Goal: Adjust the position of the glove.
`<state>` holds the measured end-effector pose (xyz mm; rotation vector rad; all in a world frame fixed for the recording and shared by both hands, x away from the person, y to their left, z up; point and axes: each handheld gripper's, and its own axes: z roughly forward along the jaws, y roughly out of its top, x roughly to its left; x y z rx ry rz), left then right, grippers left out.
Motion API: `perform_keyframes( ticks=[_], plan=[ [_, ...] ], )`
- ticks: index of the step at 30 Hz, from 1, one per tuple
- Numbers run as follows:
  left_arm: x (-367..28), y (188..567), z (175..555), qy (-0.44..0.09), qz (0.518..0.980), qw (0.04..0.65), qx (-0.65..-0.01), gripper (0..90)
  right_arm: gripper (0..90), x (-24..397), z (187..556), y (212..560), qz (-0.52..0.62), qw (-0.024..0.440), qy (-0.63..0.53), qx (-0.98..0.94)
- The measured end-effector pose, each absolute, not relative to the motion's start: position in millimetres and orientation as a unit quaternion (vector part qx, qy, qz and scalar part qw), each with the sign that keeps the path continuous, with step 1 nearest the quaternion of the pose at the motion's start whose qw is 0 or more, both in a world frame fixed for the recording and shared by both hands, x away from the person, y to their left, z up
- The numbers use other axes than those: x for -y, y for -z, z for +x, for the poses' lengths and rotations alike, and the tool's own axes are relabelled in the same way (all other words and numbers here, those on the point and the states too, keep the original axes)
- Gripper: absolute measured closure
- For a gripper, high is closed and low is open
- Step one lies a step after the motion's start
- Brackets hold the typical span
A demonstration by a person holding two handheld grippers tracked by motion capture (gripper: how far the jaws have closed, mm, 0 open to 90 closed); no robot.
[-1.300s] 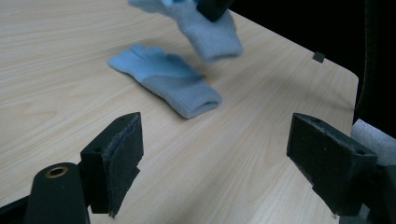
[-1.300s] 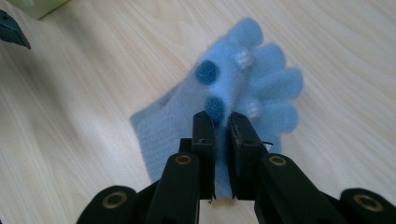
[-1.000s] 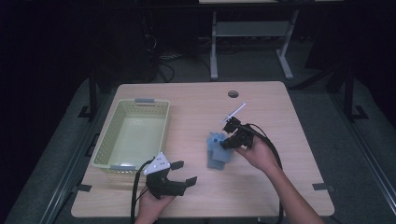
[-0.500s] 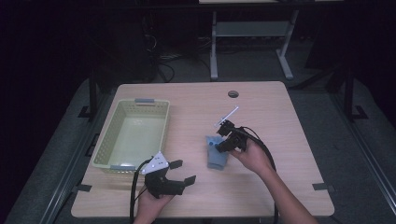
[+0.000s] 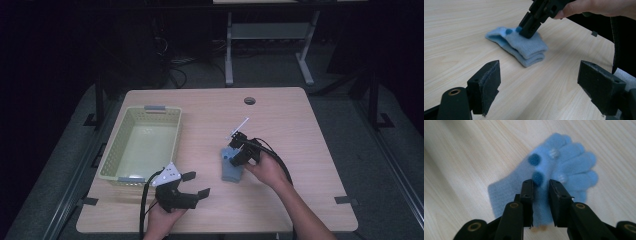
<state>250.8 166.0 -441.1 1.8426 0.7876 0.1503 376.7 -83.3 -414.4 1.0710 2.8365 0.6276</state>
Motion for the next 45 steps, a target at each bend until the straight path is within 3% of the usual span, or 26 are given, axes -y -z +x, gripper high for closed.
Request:
perform_keyframes(
  ticks=[5,10,22,26,39,45],
  plan=[
    [-166.1,441.2,251.1,-0.063,0.775,0.535,-0.330,18.4,60.3,86.4,377.5,413.1,0.351,0.027,-0.211,-0.912],
    [-164.9,441.3,250.6,-0.064,0.777,0.534,-0.328,18.4,73.9,88.0,380.3,411.1,0.356,0.032,-0.222,-0.907],
    [-164.2,441.9,250.6,-0.065,0.777,0.532,-0.329,18.5,75.6,76.6,382.3,433.3,0.351,0.018,-0.220,-0.910],
    [-164.1,442.7,251.0,-0.064,0.778,0.532,-0.330,18.6,71.0,80.8,380.5,428.1,0.353,0.020,-0.232,-0.906],
    [-151.6,440.8,256.9,-0.029,0.774,0.533,-0.340,18.2,43.7,104.1,370.6,414.8,0.390,0.019,-0.280,-0.877],
    [-141.6,440.0,262.2,-0.023,0.778,0.525,-0.344,18.3,37.4,117.3,364.8,416.1,0.420,0.007,-0.303,-0.855]
  ],
)
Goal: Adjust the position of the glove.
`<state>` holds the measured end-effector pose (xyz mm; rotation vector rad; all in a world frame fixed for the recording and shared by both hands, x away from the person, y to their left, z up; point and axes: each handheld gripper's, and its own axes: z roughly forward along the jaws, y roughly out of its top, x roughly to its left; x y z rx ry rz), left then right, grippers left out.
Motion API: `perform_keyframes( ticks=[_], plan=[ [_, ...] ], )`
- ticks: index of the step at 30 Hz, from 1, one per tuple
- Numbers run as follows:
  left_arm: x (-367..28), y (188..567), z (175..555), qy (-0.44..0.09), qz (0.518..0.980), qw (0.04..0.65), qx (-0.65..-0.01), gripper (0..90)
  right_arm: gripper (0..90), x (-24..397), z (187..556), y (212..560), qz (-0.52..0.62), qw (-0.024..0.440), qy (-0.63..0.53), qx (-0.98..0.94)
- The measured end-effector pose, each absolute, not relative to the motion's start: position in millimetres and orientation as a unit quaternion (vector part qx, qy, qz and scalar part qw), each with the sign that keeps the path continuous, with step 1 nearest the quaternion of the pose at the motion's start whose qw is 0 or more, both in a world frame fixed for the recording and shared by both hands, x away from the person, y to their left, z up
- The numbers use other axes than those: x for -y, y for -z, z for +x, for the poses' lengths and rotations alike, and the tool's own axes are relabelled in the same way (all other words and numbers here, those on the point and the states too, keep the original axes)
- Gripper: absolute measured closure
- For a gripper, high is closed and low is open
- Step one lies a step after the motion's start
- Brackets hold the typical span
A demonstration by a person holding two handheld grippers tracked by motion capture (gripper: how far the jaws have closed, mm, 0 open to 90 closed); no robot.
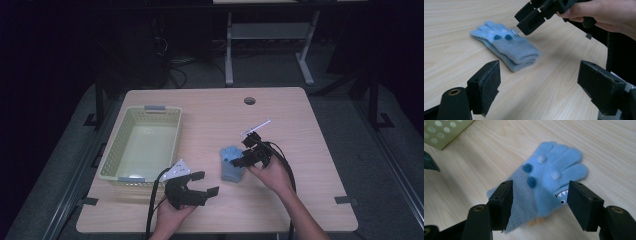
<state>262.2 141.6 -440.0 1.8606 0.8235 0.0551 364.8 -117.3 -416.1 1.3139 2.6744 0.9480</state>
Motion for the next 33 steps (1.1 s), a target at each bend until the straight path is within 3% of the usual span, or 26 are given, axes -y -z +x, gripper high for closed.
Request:
perform_keyframes(
  ticks=[12,23,33],
  plan=[
    [-124.0,440.2,287.0,-0.019,0.779,0.495,-0.384,20.3,37.1,137.4,356.9,418.0,0.452,-0.005,-0.331,-0.828],
    [-111.1,443.1,305.4,0.001,0.778,0.479,-0.408,29.4,35.4,149.2,354.2,434.8,0.480,-0.035,-0.355,-0.802],
    [-106.0,453.5,328.4,0.053,0.754,0.455,-0.471,35.6,38.4,151.7,352.4,446.8,0.497,-0.054,-0.364,-0.786]
  ],
)
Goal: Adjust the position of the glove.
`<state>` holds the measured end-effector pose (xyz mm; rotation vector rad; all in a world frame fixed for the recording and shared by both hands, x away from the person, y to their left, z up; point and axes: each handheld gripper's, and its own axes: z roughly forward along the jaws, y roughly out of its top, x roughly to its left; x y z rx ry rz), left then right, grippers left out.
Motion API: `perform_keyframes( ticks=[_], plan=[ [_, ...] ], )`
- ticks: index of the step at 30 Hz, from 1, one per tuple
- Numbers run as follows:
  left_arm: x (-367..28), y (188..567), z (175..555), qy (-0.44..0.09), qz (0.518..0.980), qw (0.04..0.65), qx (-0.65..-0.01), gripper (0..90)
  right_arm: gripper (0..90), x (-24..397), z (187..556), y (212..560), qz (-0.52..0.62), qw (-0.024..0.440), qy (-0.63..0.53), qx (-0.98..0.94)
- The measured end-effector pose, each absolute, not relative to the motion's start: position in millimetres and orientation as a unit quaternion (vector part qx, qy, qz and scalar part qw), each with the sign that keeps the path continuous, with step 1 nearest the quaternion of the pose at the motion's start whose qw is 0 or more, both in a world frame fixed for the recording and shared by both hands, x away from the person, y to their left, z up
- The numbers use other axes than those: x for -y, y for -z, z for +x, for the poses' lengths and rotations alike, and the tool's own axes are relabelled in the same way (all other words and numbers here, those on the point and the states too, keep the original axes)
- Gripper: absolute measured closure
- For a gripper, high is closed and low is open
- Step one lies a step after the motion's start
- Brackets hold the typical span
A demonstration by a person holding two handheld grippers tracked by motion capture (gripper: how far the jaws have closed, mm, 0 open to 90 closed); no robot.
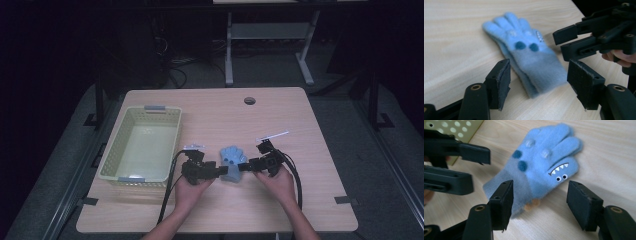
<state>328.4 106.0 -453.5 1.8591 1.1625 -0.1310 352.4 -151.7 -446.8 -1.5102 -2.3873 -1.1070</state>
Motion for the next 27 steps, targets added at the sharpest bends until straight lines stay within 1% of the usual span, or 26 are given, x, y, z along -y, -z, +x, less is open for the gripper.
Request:
perform_keyframes(
  ticks=[3,8,14,16,20,22,27],
  plan=[
    [-104.4,457.9,331.7,0.071,0.750,0.449,-0.481,36.7,38.4,151.4,352.8,450.4,-0.503,0.065,0.368,0.779],
    [-103.8,460.2,335.1,0.078,0.745,0.446,-0.489,39.4,40.3,151.9,351.2,452.9,-0.515,0.080,0.377,0.766],
    [-104.7,466.0,340.1,0.115,0.727,0.446,-0.509,43.5,41.9,155.6,348.5,459.5,-0.527,0.104,0.394,0.746],
    [-104.7,466.0,340.1,0.117,0.727,0.446,-0.510,43.7,42.0,155.4,346.9,459.3,-0.531,0.108,0.387,0.746],
    [-105.3,469.3,341.3,0.137,0.722,0.437,-0.519,42.9,43.3,153.9,344.8,457.5,-0.534,0.114,0.390,0.741],
    [-104.9,471.6,341.3,0.142,0.723,0.430,-0.522,43.2,46.2,151.9,344.9,458.8,-0.533,0.119,0.386,0.744],
    [-104.6,473.4,342.1,0.150,0.723,0.428,-0.521,49.5,49.2,148.3,346.8,462.7,-0.541,0.134,0.383,0.737]
  ],
)
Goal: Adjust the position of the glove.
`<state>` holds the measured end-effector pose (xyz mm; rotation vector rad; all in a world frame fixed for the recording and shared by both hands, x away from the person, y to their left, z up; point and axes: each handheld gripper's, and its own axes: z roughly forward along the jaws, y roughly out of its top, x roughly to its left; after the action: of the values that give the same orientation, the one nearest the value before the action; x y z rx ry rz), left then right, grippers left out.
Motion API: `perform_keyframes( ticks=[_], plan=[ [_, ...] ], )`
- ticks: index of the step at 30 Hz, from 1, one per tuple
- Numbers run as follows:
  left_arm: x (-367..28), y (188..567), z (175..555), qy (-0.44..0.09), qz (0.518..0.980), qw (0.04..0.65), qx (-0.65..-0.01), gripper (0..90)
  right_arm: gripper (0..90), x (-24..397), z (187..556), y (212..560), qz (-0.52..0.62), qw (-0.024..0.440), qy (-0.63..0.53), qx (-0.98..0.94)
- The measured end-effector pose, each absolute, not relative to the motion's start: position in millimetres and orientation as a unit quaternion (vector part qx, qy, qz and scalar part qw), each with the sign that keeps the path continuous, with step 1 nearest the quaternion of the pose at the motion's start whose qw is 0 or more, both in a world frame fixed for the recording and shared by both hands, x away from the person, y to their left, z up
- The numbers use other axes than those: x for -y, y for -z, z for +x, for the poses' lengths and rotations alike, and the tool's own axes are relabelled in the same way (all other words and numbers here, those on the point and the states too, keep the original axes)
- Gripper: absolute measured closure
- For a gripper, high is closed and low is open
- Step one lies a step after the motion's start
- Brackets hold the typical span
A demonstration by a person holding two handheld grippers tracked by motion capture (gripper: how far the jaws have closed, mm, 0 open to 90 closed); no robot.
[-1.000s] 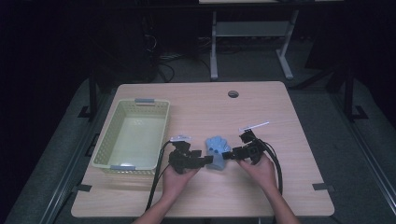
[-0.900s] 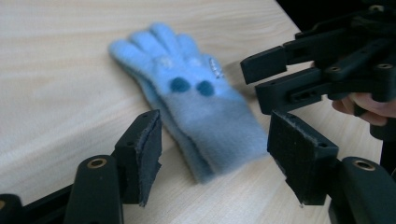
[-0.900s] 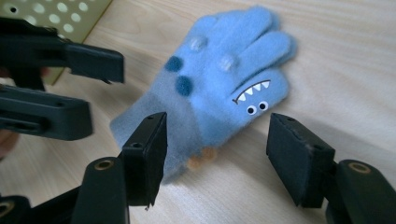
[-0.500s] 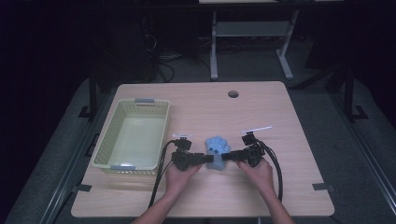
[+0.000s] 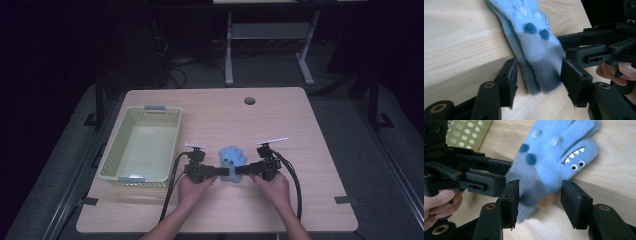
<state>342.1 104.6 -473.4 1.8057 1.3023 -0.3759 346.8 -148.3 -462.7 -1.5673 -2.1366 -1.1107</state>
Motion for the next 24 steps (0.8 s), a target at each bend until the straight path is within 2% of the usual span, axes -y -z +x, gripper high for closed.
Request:
perform_keyframes(
  ticks=[11,24],
  plan=[
    [-104.2,474.9,342.2,0.163,0.722,0.426,-0.521,52.4,57.6,143.3,344.9,469.3,-0.550,0.133,0.392,0.725],
    [-104.5,480.8,345.1,0.197,0.715,0.428,-0.516,61.7,67.0,141.1,341.4,475.4,-0.541,0.149,0.405,0.722]
  ],
)
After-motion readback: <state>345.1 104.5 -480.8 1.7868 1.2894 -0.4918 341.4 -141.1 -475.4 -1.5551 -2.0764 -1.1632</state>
